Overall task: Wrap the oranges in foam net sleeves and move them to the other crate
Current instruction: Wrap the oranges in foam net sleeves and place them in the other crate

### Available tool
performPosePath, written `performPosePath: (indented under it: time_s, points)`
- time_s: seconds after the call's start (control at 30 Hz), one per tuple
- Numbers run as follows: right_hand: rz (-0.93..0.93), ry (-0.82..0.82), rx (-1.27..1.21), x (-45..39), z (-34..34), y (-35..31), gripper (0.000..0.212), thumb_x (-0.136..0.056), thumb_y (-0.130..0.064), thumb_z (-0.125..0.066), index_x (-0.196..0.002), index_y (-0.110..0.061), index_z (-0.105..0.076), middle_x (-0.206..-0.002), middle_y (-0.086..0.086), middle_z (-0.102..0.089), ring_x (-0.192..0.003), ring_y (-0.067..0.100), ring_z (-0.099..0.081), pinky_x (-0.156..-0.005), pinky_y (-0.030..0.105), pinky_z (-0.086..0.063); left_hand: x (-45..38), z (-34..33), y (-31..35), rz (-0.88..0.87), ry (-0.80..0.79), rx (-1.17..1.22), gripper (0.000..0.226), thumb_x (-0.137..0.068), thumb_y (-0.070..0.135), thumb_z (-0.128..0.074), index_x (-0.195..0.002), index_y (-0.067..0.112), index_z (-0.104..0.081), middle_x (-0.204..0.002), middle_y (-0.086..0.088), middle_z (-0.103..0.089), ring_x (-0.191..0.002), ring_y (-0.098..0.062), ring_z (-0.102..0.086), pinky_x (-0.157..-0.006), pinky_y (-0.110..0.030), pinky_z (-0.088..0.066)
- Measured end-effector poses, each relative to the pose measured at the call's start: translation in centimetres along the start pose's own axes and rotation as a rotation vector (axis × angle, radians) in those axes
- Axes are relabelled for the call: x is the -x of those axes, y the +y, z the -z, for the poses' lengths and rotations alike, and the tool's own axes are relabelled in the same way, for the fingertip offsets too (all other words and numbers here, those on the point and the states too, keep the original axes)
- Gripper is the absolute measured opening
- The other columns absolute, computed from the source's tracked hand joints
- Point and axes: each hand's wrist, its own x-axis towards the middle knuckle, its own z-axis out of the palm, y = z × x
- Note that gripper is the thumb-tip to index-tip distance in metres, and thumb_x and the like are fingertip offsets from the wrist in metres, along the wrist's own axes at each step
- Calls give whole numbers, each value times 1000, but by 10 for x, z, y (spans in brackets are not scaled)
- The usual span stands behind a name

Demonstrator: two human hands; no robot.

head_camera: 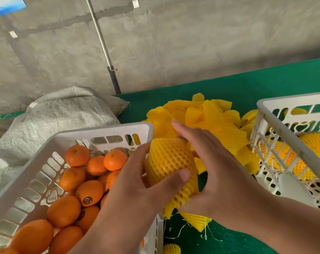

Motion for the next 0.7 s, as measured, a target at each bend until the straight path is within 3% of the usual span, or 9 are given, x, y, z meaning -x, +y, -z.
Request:
performPosePath:
  time_s: [0.1, 0.2, 0.23, 0.3, 0.4, 0.47, 0.53, 0.6, 0.7]
  points:
    - [-7, -78, -25, -3, -3, 4, 134, -63, -73, -83, -151, -66, 18, -152, -48, -7, -141, -13, -28, -102, 28, -44, -3, 0, -3, -32, 155, -62, 57, -61, 56, -93, -103, 70, -58, -104, 23, -72, -89, 1, -73, -63, -13, -57]
    - [-100, -236, -131, -4, -2, 10, 147, -54, -67, -94, -140, -75, 25, -144, -61, 9, -150, -2, -23, -115, 40, -42, -1, -2, -7, -78, 248, -299, 83, -55, 49, -96, -116, 73, -46, -113, 41, -59, -96, 18, -62, -63, -12, -57]
    - [-120, -267, -176, -5, -1, 11, 146, -52, -68, -94, -140, -78, 21, -148, -59, 6, -151, 2, -26, -117, 43, -43, 1, -2, -8, -101, 261, -374, 91, -55, 46, -97, -123, 72, -42, -118, 43, -55, -102, 20, -58, -68, -15, -58]
    - [-145, -275, -304, -6, 1, 13, 135, -47, -78, -89, -144, -78, 5, -159, -41, -19, -144, 8, -45, -110, 45, -52, 4, -4, -9, -144, 249, -492, 99, -54, 52, -94, -130, 74, -34, -126, 45, -49, -113, 22, -49, -82, -20, -55]
    - [-182, -201, -514, -7, 2, 15, 112, -45, -80, -88, -141, -70, -32, -136, -30, -56, -116, 2, -67, -89, 30, -62, 6, -11, -10, -243, 199, -662, 108, -61, 45, -91, -137, 76, -21, -134, 47, -36, -125, 23, -37, -87, -15, -49]
    - [-185, -135, -566, -8, 3, 18, 95, -54, -62, -94, -135, -66, -44, -118, -34, -61, -104, -5, -69, -76, 20, -61, 5, -13, -11, -299, 161, -731, 121, -64, 31, -95, -141, 77, -14, -136, 50, -31, -128, 22, -35, -83, -6, -47]
    - [-182, -99, -577, -8, 4, 19, 87, -57, -57, -94, -131, -64, -49, -112, -39, -58, -101, -8, -68, -71, 17, -59, 5, -12, -13, -338, 145, -758, 127, -64, 25, -96, -146, 74, -12, -139, 48, -30, -131, 20, -34, -87, 1, -42]
    - [-186, -86, -578, -10, 4, 19, 82, -56, -58, -92, -128, -62, -52, -113, -36, -59, -101, -5, -69, -72, 20, -61, 5, -11, -14, -363, 149, -791, 126, -67, 25, -95, -149, 71, -10, -143, 44, -29, -133, 16, -34, -80, -4, -46]
    - [-183, -60, -562, -11, 5, 20, 71, -60, -59, -91, -124, -52, -61, -116, -28, -64, -104, -3, -68, -75, 21, -61, 5, -13, -14, -373, 169, -810, 126, -70, 26, -94, -150, 70, -8, -144, 42, -27, -136, 11, -35, -85, -8, -44]
